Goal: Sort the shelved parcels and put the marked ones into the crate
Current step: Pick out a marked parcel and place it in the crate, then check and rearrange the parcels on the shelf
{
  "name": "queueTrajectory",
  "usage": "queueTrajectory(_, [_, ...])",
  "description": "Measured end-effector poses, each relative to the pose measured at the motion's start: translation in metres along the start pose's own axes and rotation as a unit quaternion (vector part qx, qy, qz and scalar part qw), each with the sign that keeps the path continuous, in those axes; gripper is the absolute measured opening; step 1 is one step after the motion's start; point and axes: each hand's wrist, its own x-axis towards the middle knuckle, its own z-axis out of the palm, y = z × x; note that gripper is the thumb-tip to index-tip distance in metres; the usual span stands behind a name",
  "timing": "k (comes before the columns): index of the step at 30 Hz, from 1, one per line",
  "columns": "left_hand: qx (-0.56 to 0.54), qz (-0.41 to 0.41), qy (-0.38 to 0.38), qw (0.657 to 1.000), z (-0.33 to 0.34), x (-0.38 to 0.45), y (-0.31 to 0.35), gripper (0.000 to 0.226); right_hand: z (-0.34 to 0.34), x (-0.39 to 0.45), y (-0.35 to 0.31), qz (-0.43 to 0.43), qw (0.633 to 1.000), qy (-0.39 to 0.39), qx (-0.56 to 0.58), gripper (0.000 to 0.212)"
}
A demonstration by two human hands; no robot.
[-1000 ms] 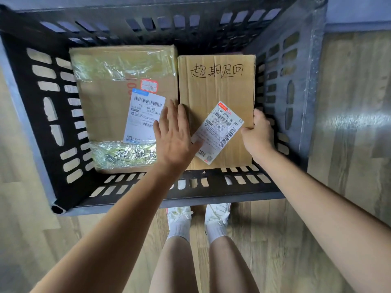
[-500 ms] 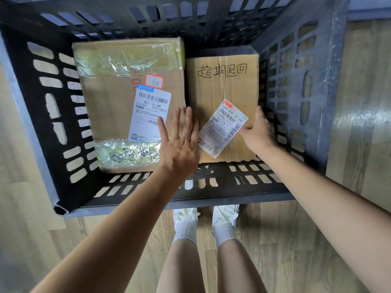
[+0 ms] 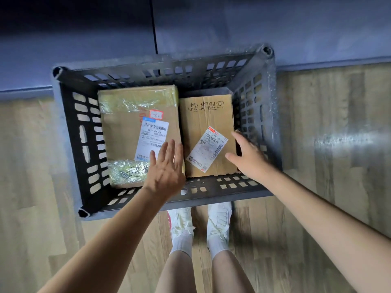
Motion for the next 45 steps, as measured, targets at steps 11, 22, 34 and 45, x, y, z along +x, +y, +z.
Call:
queueTrajectory(11, [-0.065,0.058,0.241,0.967,-0.169,-0.107,0.004,0.060,-0.077,-0.119,-0.102,-0.125,0.990,0.054,0.047,0.055])
queueTrajectory(22, [-0.036,0.124,0.444,0.887,-0.332,-0.307,0.034,0.044,-0.177,-0.337,-0.214,-0.333,0.927,0.173,-0.009,0.070])
queueTrajectory(34, [-0.001,0.164,0.611,0.775,-0.518,-0.518,0.083,0.059,-0.314,-0.559,-0.320,-0.492,0.797,0.335,-0.099,0.068])
queueTrajectory(45, [0.037,0.211,0.715,0.665,-0.657,-0.600,0.098,0.064,-0.405,-0.649,-0.392,-0.555,0.671,0.486,-0.072,0.059])
